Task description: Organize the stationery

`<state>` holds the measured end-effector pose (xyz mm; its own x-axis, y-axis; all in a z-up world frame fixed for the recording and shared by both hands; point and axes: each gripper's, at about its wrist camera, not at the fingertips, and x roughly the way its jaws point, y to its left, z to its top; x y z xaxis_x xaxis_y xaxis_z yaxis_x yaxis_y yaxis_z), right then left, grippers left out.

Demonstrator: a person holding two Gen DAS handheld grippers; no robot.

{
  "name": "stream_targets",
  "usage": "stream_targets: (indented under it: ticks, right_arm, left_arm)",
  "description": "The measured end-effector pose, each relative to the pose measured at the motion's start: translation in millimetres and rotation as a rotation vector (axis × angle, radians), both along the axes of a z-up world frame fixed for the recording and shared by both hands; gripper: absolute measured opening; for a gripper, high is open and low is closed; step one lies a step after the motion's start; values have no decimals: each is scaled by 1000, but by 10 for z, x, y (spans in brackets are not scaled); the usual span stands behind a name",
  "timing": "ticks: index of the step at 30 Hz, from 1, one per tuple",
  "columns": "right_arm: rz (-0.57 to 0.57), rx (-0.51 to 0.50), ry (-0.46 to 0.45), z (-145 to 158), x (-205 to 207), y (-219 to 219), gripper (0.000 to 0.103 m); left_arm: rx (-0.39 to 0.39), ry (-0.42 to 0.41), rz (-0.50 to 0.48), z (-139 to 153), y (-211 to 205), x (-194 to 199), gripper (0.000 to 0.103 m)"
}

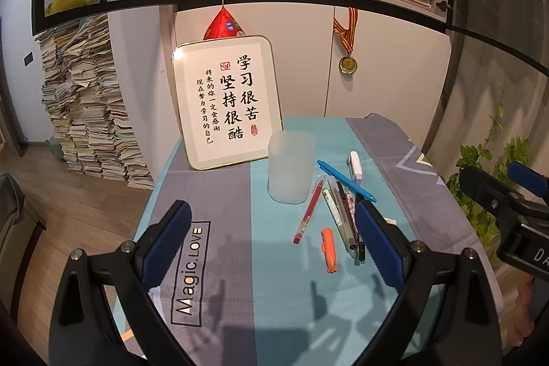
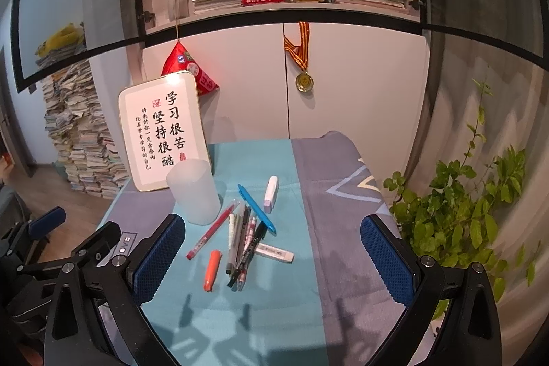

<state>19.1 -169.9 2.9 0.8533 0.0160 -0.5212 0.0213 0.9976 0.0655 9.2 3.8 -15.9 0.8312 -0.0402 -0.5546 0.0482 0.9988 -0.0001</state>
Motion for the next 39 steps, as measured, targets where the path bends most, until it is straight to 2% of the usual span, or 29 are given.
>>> stream_targets:
  ticks: [3, 11, 15, 19, 21, 28, 33, 36, 39]
  right_arm:
    - [-2, -5, 3, 4, 21, 4, 101]
    - [-1, 6, 33, -74, 159, -11, 78]
    - [27, 35, 63, -139, 250, -35, 65]
    - [51, 68, 119, -274, 395, -59, 60]
    - [56, 75, 143, -354, 456, -62, 58]
    - [83, 83, 219, -642, 789, -100, 58]
    - [119, 105, 305, -900, 1091, -190, 58]
    - [142, 162, 374, -1058, 1257, -231, 58]
    - [155, 175, 397, -1158, 1389, -208, 58]
  left_arm:
    - [1, 7, -3, -19, 0, 27, 95]
    - [8, 23, -2, -76, 7, 122, 95]
    - [4, 43, -16, -150, 28, 223, 91]
    - [-4, 81, -21, -300, 72, 408, 83]
    - [-5, 116, -28, -404, 82, 528, 75]
    - [-9, 197, -129, -711, -76, 825, 72]
    - [-3, 275, -192, -988, -235, 1095, 52]
    - [15, 301, -205, -1101, -304, 1229, 44]
    - [32, 319, -220, -1206, -377, 1353, 41]
